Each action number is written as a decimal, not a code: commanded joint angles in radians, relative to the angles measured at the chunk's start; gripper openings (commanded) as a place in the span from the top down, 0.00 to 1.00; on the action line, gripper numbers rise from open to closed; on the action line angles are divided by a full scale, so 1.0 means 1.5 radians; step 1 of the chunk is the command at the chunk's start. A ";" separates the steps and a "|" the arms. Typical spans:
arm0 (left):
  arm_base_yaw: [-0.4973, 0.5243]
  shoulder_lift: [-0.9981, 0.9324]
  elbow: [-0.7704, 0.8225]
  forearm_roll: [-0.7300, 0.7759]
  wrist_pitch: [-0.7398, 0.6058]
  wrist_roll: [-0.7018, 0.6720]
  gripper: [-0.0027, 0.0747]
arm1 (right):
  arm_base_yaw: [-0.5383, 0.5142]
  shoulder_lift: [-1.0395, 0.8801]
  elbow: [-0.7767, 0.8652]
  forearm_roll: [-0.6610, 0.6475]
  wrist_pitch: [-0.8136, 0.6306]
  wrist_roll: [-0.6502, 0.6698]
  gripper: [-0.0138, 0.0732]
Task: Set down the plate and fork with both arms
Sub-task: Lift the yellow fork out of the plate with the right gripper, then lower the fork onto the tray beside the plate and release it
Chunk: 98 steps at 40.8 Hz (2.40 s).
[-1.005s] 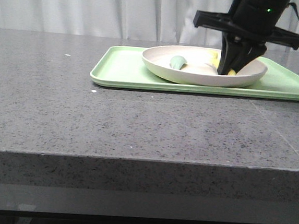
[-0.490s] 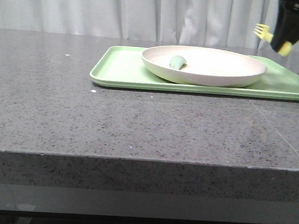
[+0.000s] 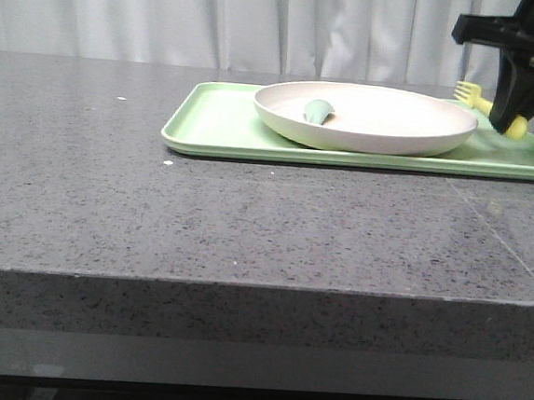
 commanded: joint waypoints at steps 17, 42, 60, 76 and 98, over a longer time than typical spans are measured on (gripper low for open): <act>0.001 0.005 -0.017 -0.004 -0.049 -0.002 0.99 | -0.004 -0.013 -0.022 -0.003 -0.040 -0.021 0.95; 0.001 0.005 -0.017 -0.004 -0.049 -0.002 0.99 | -0.004 -0.013 -0.022 -0.014 -0.023 -0.020 0.95; 0.001 0.005 -0.017 -0.004 -0.049 -0.002 0.99 | -0.004 -0.013 -0.022 -0.014 -0.023 -0.012 0.95; 0.001 0.005 -0.017 -0.004 -0.049 -0.002 0.99 | -0.028 -0.013 -0.022 -0.015 -0.003 -0.001 0.95; 0.001 0.005 -0.017 -0.004 -0.049 -0.002 0.99 | -0.028 -0.013 -0.022 -0.015 -0.005 -0.001 0.70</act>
